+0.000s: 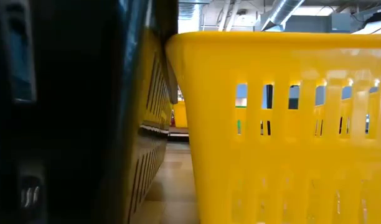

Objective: Stack baskets on shelf by color
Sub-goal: Stack the right black bin on top of the black bin on the shelf

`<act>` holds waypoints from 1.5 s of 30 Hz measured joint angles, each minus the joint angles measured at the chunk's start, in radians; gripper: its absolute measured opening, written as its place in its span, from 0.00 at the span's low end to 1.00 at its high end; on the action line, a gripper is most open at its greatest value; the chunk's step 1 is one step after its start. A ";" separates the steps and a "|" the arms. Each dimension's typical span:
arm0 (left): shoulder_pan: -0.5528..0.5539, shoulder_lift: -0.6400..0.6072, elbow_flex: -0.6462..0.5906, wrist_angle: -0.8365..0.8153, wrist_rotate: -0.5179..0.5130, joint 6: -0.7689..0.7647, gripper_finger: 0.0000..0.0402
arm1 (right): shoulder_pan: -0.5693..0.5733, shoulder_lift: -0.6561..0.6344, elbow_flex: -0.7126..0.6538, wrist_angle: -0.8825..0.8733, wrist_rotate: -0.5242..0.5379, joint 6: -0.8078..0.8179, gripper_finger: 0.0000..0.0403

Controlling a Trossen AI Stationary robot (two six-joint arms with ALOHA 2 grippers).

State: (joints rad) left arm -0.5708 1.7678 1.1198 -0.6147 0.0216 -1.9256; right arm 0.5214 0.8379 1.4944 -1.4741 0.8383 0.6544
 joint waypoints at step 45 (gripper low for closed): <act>0.027 -0.016 0.081 0.032 -0.001 0.036 0.30 | 0.000 0.000 0.000 -0.006 -0.027 -0.035 0.01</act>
State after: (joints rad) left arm -0.5438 1.7519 1.2011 -0.5823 0.0208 -1.8896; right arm 0.5214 0.8377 1.4944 -1.4803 0.8111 0.6193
